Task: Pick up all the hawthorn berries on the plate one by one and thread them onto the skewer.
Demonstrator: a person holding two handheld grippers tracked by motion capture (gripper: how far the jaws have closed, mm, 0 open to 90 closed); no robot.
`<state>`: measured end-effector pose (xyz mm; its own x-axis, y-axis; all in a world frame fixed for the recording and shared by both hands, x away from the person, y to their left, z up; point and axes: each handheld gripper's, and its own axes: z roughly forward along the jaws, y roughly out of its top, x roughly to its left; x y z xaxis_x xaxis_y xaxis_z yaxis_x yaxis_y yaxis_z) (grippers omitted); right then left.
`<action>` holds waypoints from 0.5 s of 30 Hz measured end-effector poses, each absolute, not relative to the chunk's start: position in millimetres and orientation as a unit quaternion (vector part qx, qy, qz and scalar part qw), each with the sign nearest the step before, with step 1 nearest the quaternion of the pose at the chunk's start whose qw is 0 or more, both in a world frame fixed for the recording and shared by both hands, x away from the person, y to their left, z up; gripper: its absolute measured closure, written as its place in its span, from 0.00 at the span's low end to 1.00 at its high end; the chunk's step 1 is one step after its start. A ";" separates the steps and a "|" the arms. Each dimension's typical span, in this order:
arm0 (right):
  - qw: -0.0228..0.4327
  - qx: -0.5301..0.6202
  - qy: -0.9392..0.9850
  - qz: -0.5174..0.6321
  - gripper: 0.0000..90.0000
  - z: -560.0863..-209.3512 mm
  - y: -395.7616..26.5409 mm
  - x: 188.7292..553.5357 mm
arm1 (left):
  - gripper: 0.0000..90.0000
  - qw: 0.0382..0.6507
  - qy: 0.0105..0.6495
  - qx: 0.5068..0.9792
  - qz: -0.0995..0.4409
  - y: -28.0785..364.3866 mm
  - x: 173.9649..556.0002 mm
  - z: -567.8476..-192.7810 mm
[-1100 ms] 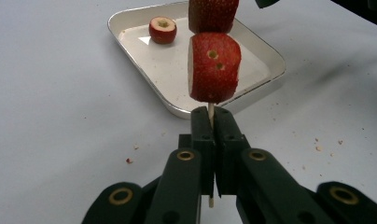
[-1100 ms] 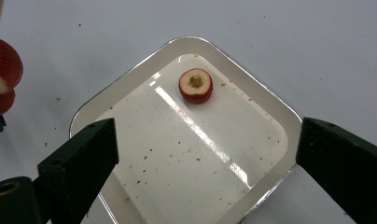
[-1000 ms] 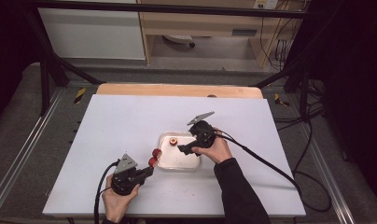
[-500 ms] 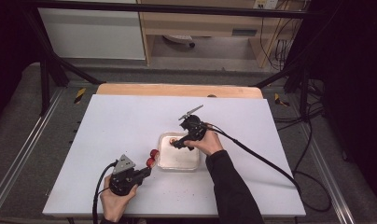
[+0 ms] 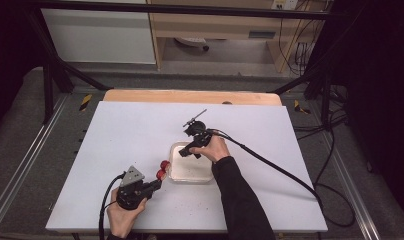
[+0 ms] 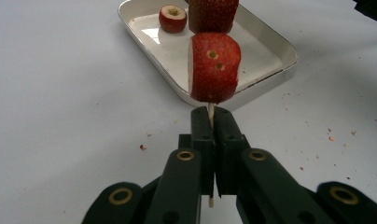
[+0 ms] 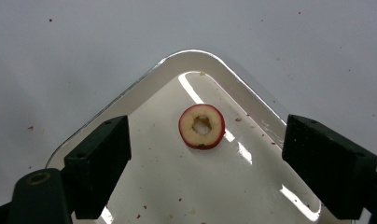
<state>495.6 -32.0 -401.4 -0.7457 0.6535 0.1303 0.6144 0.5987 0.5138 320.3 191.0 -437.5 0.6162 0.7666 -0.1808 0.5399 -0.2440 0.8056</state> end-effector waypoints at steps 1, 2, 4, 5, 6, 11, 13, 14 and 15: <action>0.035 0.355 0.895 0.268 0.19 -402.1 -30.7 496.8 | 0.98 0.450 0.419 0.779 0.126 191.0 320.3 -437.4; 0.036 0.356 0.896 0.263 0.19 -402.7 -29.2 497.7 | 0.98 0.449 0.419 0.779 0.126 191.3 320.4 -437.4; 0.033 0.353 0.899 0.257 0.21 -403.8 -26.7 499.5 | 0.98 0.451 0.420 0.778 0.126 191.8 320.6 -437.0; 0.027 0.357 0.897 0.258 0.21 -404.2 -25.3 500.2 | 0.98 0.451 0.420 0.777 0.125 191.6 320.4 -436.8; 0.029 0.356 0.898 0.255 0.22 -404.9 -24.6 501.4 | 0.98 0.450 0.419 0.778 0.125 191.3 320.1 -436.8; 0.030 0.356 0.904 0.233 0.26 -407.6 -19.8 504.6 | 0.98 0.450 0.419 0.779 0.124 191.4 320.5 -437.6; 0.031 0.359 0.904 0.231 0.28 -408.6 -18.0 505.4 | 0.98 0.450 0.419 0.779 0.124 191.5 320.5 -437.6; 0.031 0.357 0.905 0.227 0.29 -409.3 -17.7 506.1 | 0.98 0.451 0.419 0.778 0.124 191.5 320.5 -437.6; 0.030 0.358 0.905 0.226 0.30 -409.8 -17.0 506.6 | 0.98 0.450 0.419 0.779 0.123 191.5 320.5 -437.6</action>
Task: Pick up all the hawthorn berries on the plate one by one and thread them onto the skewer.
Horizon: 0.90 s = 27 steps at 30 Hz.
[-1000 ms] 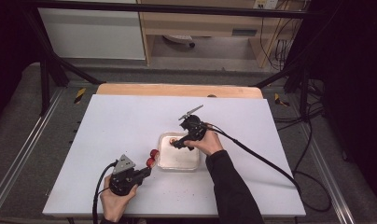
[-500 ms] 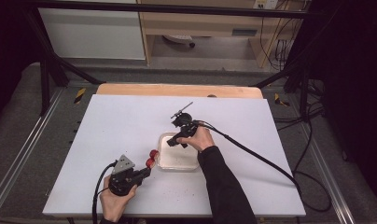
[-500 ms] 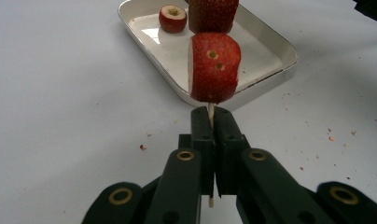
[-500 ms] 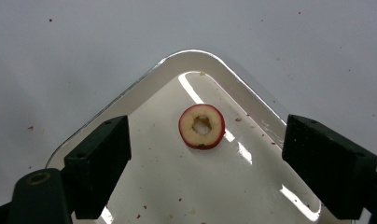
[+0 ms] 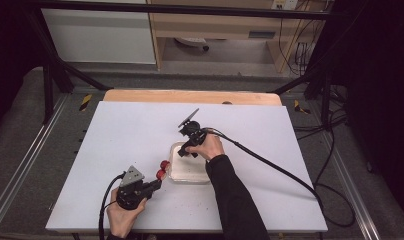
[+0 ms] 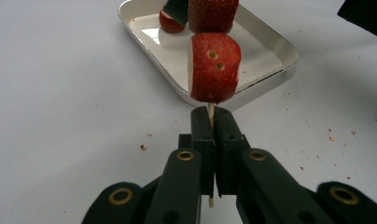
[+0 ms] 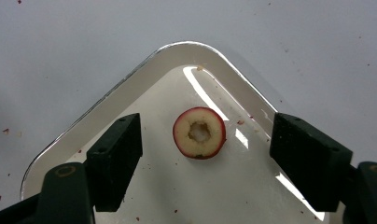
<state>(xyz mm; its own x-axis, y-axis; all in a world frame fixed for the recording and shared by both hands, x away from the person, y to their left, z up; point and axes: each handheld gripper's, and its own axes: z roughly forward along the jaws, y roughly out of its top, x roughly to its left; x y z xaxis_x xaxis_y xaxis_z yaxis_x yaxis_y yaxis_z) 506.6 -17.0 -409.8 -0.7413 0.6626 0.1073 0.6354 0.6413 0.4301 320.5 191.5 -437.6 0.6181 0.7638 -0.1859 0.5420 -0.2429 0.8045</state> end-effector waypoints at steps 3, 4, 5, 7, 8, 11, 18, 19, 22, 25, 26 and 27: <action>0.028 0.362 0.905 0.222 0.34 -410.7 -15.4 507.3 | 0.98 0.450 0.419 0.779 0.123 191.0 320.6 -437.8; 0.029 0.361 0.905 0.222 0.36 -411.2 -15.0 507.4 | 0.98 0.449 0.418 0.780 0.124 190.9 320.6 -437.8; 0.027 0.361 0.906 0.221 0.37 -411.5 -14.8 507.9 | 0.98 0.450 0.418 0.780 0.122 190.9 320.7 -438.0; 0.028 0.359 0.907 0.218 0.40 -412.6 -14.6 508.6 | 0.98 0.449 0.418 0.780 0.122 190.7 320.9 -438.2; 0.028 0.360 0.907 0.217 0.41 -412.9 -14.3 508.7 | 0.98 0.448 0.418 0.781 0.124 190.9 321.0 -438.1; 0.031 0.356 0.909 0.217 0.45 -413.5 -14.2 509.3 | 0.98 0.449 0.418 0.781 0.121 190.3 321.1 -438.6; 0.023 0.356 0.908 0.218 0.53 -414.1 -13.2 508.9 | 0.98 0.448 0.417 0.781 0.121 189.7 321.2 -439.0; 0.021 0.356 0.909 0.217 0.54 -414.4 -12.9 508.6 | 0.98 0.448 0.418 0.781 0.122 189.7 321.1 -439.0; 0.019 0.356 0.909 0.215 0.57 -415.7 -12.5 508.8 | 0.98 0.448 0.417 0.782 0.122 189.7 321.0 -438.8; 0.015 0.359 0.908 0.215 0.59 -416.4 -11.9 508.7 | 0.98 0.447 0.417 0.782 0.122 189.5 321.1 -439.1; 0.014 0.358 0.908 0.215 0.60 -416.6 -11.8 508.7 | 0.98 0.447 0.417 0.782 0.121 189.5 321.2 -439.1; 0.014 0.360 0.908 0.214 0.61 -416.8 -11.6 508.6 | 0.98 0.447 0.418 0.781 0.121 189.5 321.0 -439.1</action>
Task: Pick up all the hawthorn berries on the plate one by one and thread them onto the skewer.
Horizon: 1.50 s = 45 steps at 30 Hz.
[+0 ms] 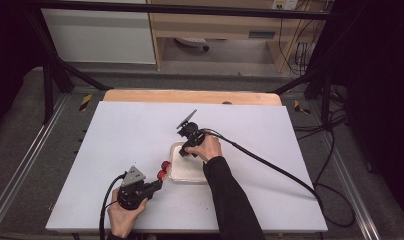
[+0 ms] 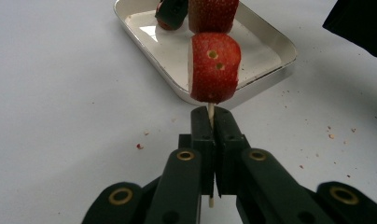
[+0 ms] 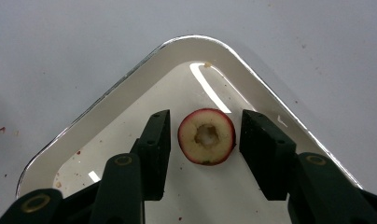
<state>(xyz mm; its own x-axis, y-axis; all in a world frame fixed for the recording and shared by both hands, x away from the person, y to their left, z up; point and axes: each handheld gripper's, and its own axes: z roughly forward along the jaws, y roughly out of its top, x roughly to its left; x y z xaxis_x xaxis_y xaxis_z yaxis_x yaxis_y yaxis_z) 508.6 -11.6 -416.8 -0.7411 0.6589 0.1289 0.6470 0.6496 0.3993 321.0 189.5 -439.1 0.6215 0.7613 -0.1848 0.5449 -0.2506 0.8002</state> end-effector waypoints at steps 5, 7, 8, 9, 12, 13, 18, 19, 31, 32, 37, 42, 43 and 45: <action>0.015 0.359 0.908 0.215 0.67 -417.0 -11.7 508.7 | 0.98 0.448 0.417 0.782 0.121 190.0 320.9 -438.9; 0.015 0.359 0.908 0.216 0.68 -416.8 -11.7 508.7 | 0.98 0.448 0.417 0.782 0.121 190.0 320.9 -438.9; 0.016 0.360 0.907 0.215 0.68 -416.9 -11.8 508.8 | 0.98 0.448 0.418 0.781 0.121 189.8 320.7 -438.9; 0.015 0.362 0.907 0.216 0.68 -417.0 -11.8 509.1 | 0.98 0.448 0.418 0.781 0.121 189.9 320.7 -439.0; 0.015 0.367 0.905 0.214 0.68 -416.7 -11.8 509.2 | 0.98 0.448 0.417 0.782 0.121 190.3 320.9 -438.9; 0.013 0.369 0.905 0.214 0.68 -416.6 -11.8 509.2 | 0.98 0.448 0.417 0.782 0.121 190.3 320.9 -438.8; 0.015 0.373 0.904 0.210 0.68 -415.7 -12.6 509.7 | 0.98 0.447 0.417 0.782 0.121 190.4 320.8 -438.7; 0.014 0.372 0.903 0.213 0.68 -415.2 -13.1 509.7 | 0.98 0.447 0.417 0.782 0.121 190.3 320.8 -438.7; 0.011 0.379 0.898 0.225 0.68 -396.9 -19.1 502.6 | 0.98 0.448 0.417 0.782 0.121 187.9 320.4 -438.6; 0.012 0.377 0.898 0.228 0.68 -395.5 -19.8 501.6 | 0.98 0.448 0.417 0.782 0.121 187.8 320.4 -438.6; 0.015 0.375 0.895 0.242 0.68 -387.2 -22.1 493.9 | 0.98 0.449 0.415 0.782 0.123 186.7 320.0 -438.3; 0.019 0.373 0.892 0.255 0.68 -382.8 -26.4 486.8 | 0.98 0.450 0.414 0.781 0.123 185.2 319.5 -437.5; 0.020 0.374 0.891 0.258 0.68 -382.3 -28.0 485.5 | 0.98 0.449 0.411 0.784 0.124 185.0 319.7 -437.3; 0.019 0.377 0.888 0.264 0.68 -381.2 -32.0 483.0 | 0.98 0.448 0.410 0.785 0.124 183.1 319.6 -437.1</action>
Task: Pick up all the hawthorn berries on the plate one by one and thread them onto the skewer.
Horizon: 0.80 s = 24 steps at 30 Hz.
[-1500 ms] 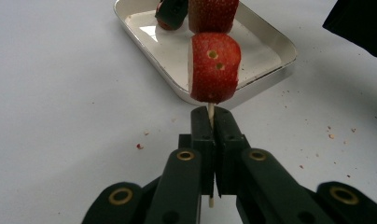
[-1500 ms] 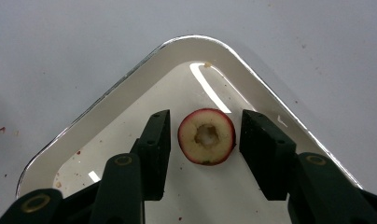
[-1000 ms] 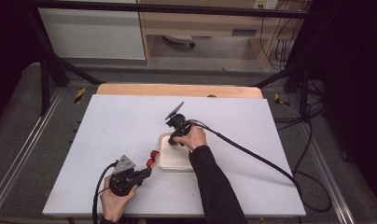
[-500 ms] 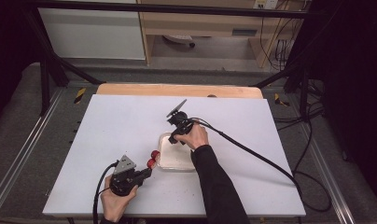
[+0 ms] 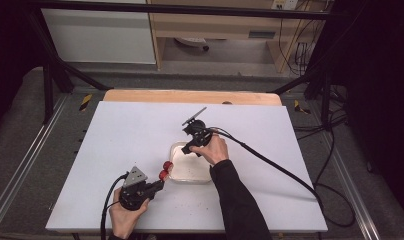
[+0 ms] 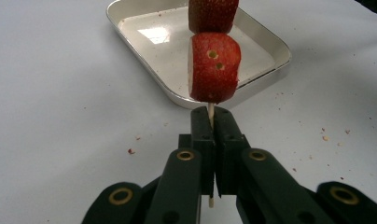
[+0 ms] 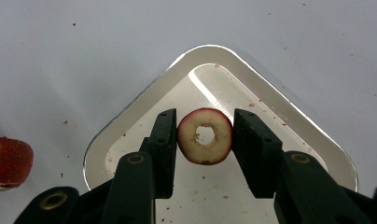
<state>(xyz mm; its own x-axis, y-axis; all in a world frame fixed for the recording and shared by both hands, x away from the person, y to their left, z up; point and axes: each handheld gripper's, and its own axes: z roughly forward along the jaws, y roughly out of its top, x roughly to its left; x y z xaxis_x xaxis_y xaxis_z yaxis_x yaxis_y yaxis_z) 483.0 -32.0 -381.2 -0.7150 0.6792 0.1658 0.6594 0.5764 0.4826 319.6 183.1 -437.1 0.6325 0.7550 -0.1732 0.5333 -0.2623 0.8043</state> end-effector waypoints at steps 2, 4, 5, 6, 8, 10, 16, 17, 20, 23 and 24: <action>0.022 0.380 0.885 0.267 0.68 -380.3 -36.5 480.6 | 0.98 0.449 0.410 0.784 0.124 181.7 319.8 -437.0; 0.024 0.379 0.884 0.274 0.68 -379.1 -41.4 478.0 | 0.98 0.450 0.410 0.784 0.123 180.5 319.8 -436.4; 0.023 0.379 0.882 0.280 0.68 -378.3 -43.9 476.6 | 0.98 0.449 0.409 0.785 0.123 180.0 319.6 -436.1; 0.024 0.380 0.880 0.283 0.68 -377.4 -46.8 475.3 | 0.98 0.450 0.409 0.784 0.123 179.4 319.5 -435.9; 0.026 0.384 0.876 0.291 0.68 -376.3 -51.9 472.2 | 0.98 0.450 0.407 0.785 0.125 178.4 319.4 -435.6; 0.027 0.387 0.871 0.301 0.68 -375.5 -57.4 468.6 | 0.98 0.451 0.406 0.785 0.123 177.1 319.3 -435.5; 0.029 0.393 0.853 0.343 0.68 -375.2 -74.4 457.3 | 0.98 0.451 0.404 0.786 0.124 172.5 319.3 -434.7; 0.030 0.393 0.849 0.352 0.68 -375.3 -77.0 455.1 | 0.98 0.451 0.404 0.786 0.123 171.7 319.3 -434.6; 0.037 0.393 0.839 0.375 0.69 -374.8 -83.0 447.8 | 0.98 0.452 0.403 0.786 0.123 169.1 319.1 -433.9; 0.042 0.398 0.827 0.394 0.68 -375.5 -89.0 442.2 | 0.98 0.460 0.395 0.785 0.127 166.2 320.1 -434.0; 0.042 0.402 0.823 0.400 0.68 -375.9 -91.3 440.4 | 0.98 0.461 0.394 0.785 0.128 165.4 319.9 -433.8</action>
<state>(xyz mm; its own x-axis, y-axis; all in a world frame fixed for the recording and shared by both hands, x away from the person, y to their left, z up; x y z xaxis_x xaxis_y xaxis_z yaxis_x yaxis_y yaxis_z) 440.4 -91.3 -375.9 -0.6740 0.6944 0.2521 0.6268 0.3568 0.6927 319.9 165.4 -433.8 0.6566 0.7364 -0.1628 0.5012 -0.2647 0.8238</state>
